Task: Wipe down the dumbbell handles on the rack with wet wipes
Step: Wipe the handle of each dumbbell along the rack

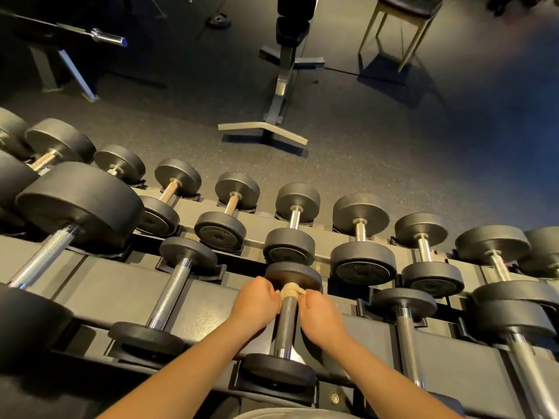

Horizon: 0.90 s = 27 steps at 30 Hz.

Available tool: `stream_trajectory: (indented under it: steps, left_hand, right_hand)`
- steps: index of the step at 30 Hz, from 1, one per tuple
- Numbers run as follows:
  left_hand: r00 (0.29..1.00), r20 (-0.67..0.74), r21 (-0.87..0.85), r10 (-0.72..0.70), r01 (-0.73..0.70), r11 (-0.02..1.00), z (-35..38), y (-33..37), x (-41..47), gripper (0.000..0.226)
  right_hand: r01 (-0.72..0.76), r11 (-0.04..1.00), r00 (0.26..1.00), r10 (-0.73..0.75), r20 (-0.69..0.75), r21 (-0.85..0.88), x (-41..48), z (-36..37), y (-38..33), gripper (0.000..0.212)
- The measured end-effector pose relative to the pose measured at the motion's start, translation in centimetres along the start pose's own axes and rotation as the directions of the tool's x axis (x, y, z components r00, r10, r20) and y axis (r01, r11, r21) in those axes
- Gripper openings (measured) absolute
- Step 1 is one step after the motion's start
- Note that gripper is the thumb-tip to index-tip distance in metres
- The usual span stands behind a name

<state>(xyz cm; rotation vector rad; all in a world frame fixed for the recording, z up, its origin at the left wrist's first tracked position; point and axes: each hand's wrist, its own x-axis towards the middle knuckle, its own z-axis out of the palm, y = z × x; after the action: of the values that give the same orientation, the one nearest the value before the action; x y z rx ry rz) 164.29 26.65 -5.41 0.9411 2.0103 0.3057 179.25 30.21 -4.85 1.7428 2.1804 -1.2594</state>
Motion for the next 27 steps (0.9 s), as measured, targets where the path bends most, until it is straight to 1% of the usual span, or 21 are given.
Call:
stream_trajectory:
  steps: [2,4,6,7,8,9,10,11,12,13,14,15,18,19,20,21,22,23,24,26,27]
  left_hand:
    - [0.998,0.049,0.093,0.040,-0.044,0.995,-0.8,-0.1,-0.2,0.028]
    - [0.993,0.107,0.156,0.044,-0.060,0.986,-1.6,0.1,-0.3,0.026]
    - [0.992,0.122,0.180,0.032,-0.053,0.982,-2.1,0.4,-0.2,0.023]
    - [0.996,0.090,0.138,0.025,-0.037,0.990,-2.1,0.5,-0.1,0.023]
    - [1.000,0.030,0.034,0.004,-0.005,0.999,-1.8,0.3,0.0,0.024]
    - [0.998,-0.023,-0.140,-0.051,0.047,0.989,-1.4,0.1,0.0,0.021]
    - [0.992,-0.049,-0.345,-0.117,0.093,0.934,-0.8,0.0,-0.2,0.015]
    - [0.982,-0.057,-0.511,-0.182,0.128,0.850,-0.4,0.0,-0.6,0.010]
    - [0.972,-0.062,-0.621,-0.227,0.141,0.771,0.1,-0.1,-0.9,0.008]
    - [0.969,-0.051,-0.679,-0.241,0.143,0.720,0.5,-0.1,-1.3,0.009]
    - [0.976,-0.028,-0.709,-0.218,0.134,0.693,0.9,0.0,-1.7,0.012]
    - [0.986,0.007,-0.701,-0.167,0.124,0.702,1.1,0.1,-2.0,0.016]
    - [0.997,0.074,-0.543,-0.024,0.060,0.837,1.6,0.8,-2.4,0.025]
    - [0.997,0.067,-0.524,-0.026,0.058,0.850,1.7,0.9,-2.2,0.026]
    - [0.996,0.071,-0.550,-0.048,0.079,0.831,1.7,1.1,-1.9,0.025]
    - [0.990,0.111,-0.615,-0.088,0.138,0.776,1.6,1.3,-1.6,0.024]
    - [0.976,0.187,-0.710,-0.115,0.215,0.670,1.5,1.3,-1.3,0.023]
    - [0.950,0.290,-0.784,-0.114,0.305,0.541,1.2,1.4,-1.1,0.024]
    - [0.922,0.377,-0.826,-0.089,0.378,0.417,0.9,1.4,-1.0,0.026]
    - [0.874,0.483,-0.826,-0.045,0.472,0.307,0.3,1.2,-0.8,0.030]
    - [0.856,0.515,-0.816,-0.044,0.505,0.282,0.0,1.3,-0.7,0.033]
  right_hand:
    - [-0.008,0.994,0.995,0.019,0.099,-0.107,0.4,-0.7,-0.1,0.034]
    - [-0.043,0.981,0.972,0.086,0.219,-0.192,1.0,-1.5,-0.5,0.029]
    - [-0.072,0.974,0.950,0.132,0.283,-0.215,1.4,-2.1,-0.7,0.026]
    - [-0.098,0.979,0.953,0.144,0.265,-0.179,1.4,-2.4,-0.7,0.025]
    - [-0.124,0.986,0.966,0.145,0.214,-0.109,1.3,-2.6,-0.6,0.025]
    - [-0.141,0.990,0.980,0.143,0.140,-0.025,1.1,-2.7,-0.4,0.027]
    - [-0.142,0.989,0.988,0.139,0.061,0.049,0.9,-2.7,-0.2,0.030]
    - [-0.139,0.986,0.990,0.140,-0.001,0.092,0.7,-2.6,-0.1,0.032]
    - [-0.136,0.984,0.989,0.141,-0.038,0.113,0.4,-2.3,0.0,0.034]
    - [-0.138,0.982,0.988,0.147,-0.058,0.132,0.1,-2.1,-0.2,0.035]
    - [-0.140,0.975,0.987,0.151,-0.055,0.171,-0.1,-1.8,-0.3,0.035]
    - [-0.136,0.967,0.988,0.147,-0.035,0.217,-0.2,-1.6,-0.4,0.033]
    - [-0.148,0.947,0.987,0.123,0.103,0.285,-0.6,-2.3,-0.8,0.029]
    - [-0.132,0.957,0.990,0.113,0.086,0.260,-0.5,-2.9,-0.8,0.027]
    - [-0.100,0.973,0.995,0.101,0.006,0.208,-0.3,-3.7,-1.0,0.027]
    - [-0.065,0.988,0.992,0.079,-0.100,0.142,0.0,-4.6,-1.1,0.024]
    - [-0.027,0.996,0.983,0.041,-0.179,0.083,0.4,-5.5,-1.3,0.017]
    - [0.020,0.999,0.979,-0.013,-0.201,0.034,0.8,-6.4,-1.7,0.009]
    - [0.068,0.998,0.983,-0.069,-0.168,-0.014,1.2,-7.1,-2.0,0.011]
    - [0.148,0.987,0.989,-0.149,-0.005,-0.058,2.1,-7.7,-2.5,0.028]
    - [0.167,0.984,0.985,-0.163,0.062,-0.065,2.4,-7.7,-2.6,0.028]
